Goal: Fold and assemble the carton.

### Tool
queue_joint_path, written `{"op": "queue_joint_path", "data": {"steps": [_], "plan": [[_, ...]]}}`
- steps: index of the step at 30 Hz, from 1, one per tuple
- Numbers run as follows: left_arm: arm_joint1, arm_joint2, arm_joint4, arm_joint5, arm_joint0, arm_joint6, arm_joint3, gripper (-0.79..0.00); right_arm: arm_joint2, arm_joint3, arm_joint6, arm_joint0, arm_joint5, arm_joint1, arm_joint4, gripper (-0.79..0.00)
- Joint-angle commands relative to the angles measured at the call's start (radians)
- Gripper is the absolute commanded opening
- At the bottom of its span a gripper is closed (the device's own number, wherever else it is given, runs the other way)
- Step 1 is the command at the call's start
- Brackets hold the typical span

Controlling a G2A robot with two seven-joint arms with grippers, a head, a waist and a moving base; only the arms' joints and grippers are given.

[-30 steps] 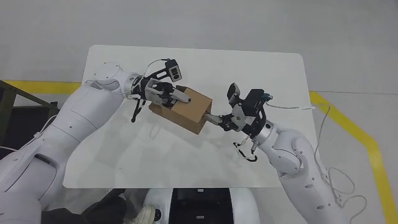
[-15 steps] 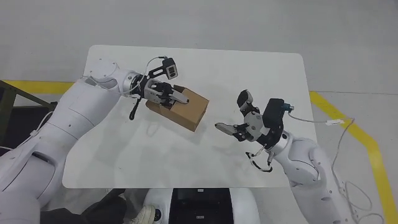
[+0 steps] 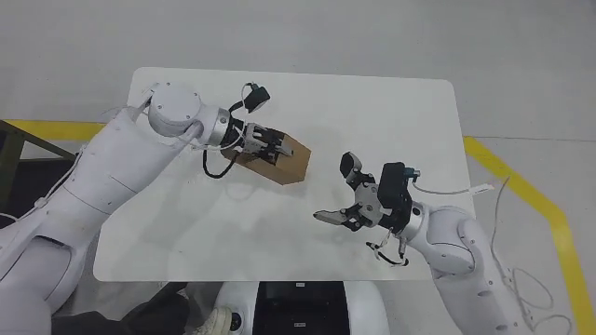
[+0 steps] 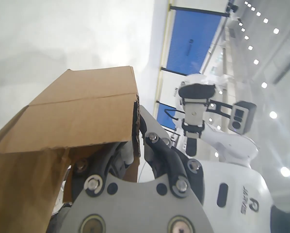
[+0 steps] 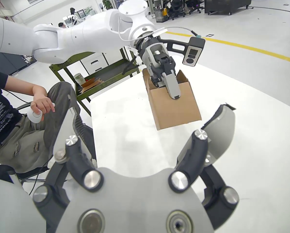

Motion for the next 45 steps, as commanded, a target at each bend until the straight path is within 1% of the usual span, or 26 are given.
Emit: {"op": "queue_joint_path", "data": {"steps": [1, 4, 6, 9, 13, 17, 21, 22, 23, 24, 25, 28, 32, 34, 36, 40, 45], "plan": [[0.007, 0.003, 0.087, 0.126, -0.001, 0.025, -0.053, -0.785, 0.0, 0.002, -0.004, -0.004, -0.001, 0.002, -0.001, 0.0], [0.012, 0.017, 0.161, 0.255, 0.0, 0.026, -0.101, -0.785, -0.001, 0.007, -0.009, -0.011, -0.005, 0.005, -0.004, 0.0], [0.01, 0.032, 0.191, 0.318, -0.005, 0.013, -0.111, -0.785, -0.003, 0.009, -0.012, -0.015, -0.008, 0.006, -0.005, 0.0], [0.002, 0.062, 0.234, 0.38, -0.019, 0.003, -0.118, -0.785, -0.006, 0.015, -0.015, -0.019, -0.012, 0.009, -0.007, 0.0], [-0.018, 0.125, 0.283, 0.423, -0.043, 0.027, -0.099, -0.785, -0.015, 0.026, -0.018, -0.018, -0.013, 0.011, -0.008, 0.0], [-0.045, 0.215, 0.349, 0.452, -0.094, 0.056, -0.071, -0.785, -0.025, 0.039, -0.021, -0.011, -0.012, 0.013, -0.007, 0.0], [-0.076, 0.286, 0.341, 0.468, -0.149, 0.072, -0.047, -0.785, -0.034, 0.048, -0.024, -0.008, -0.01, 0.015, -0.007, 0.0], [-0.083, 0.297, 0.331, 0.472, -0.161, 0.076, -0.041, -0.77, -0.035, 0.051, -0.027, -0.008, -0.007, 0.016, -0.006, 0.0], [-0.09, 0.308, 0.322, 0.477, -0.171, 0.081, -0.036, -0.576, -0.036, 0.052, -0.029, -0.008, -0.007, 0.016, -0.005, 0.0], [-0.096, 0.319, 0.314, 0.481, -0.181, 0.084, -0.032, -0.326, -0.037, 0.055, -0.03, -0.008, -0.007, 0.017, -0.004, 0.0], [-0.102, 0.329, 0.307, 0.484, -0.189, 0.088, -0.025, 0.0, -0.038, 0.057, -0.031, -0.007, -0.006, 0.017, -0.003, 0.0], [-0.118, 0.344, 0.275, 0.485, -0.211, 0.089, -0.026, 0.0, -0.042, 0.061, -0.031, -0.005, -0.006, 0.019, 0.0, 0.0], [-0.127, 0.329, 0.24, 0.475, -0.217, 0.085, -0.032, 0.0, -0.048, 0.068, -0.029, 0.001, -0.003, 0.021, 0.006, 0.0], [-0.128, 0.316, 0.22, 0.447, -0.211, 0.086, -0.045, 0.0, -0.054, 0.073, -0.028, 0.006, -0.002, 0.022, 0.01, 0.0], [-0.124, 0.283, 0.178, 0.404, -0.198, 0.096, -0.059, 0.0, -0.061, 0.077, -0.026, 0.011, -0.002, 0.022, 0.013, 0.0], [-0.097, 0.189, 0.096, 0.316, -0.148, 0.132, -0.111, 0.0, -0.074, 0.081, -0.017, 0.022, 0.002, 0.024, 0.016, 0.0], [-0.042, 0.021, -0.019, 0.192, -0.033, 0.19, -0.191, 0.0, -0.085, 0.08, -0.007, 0.035, 0.0, 0.026, 0.021, 0.0]]}}
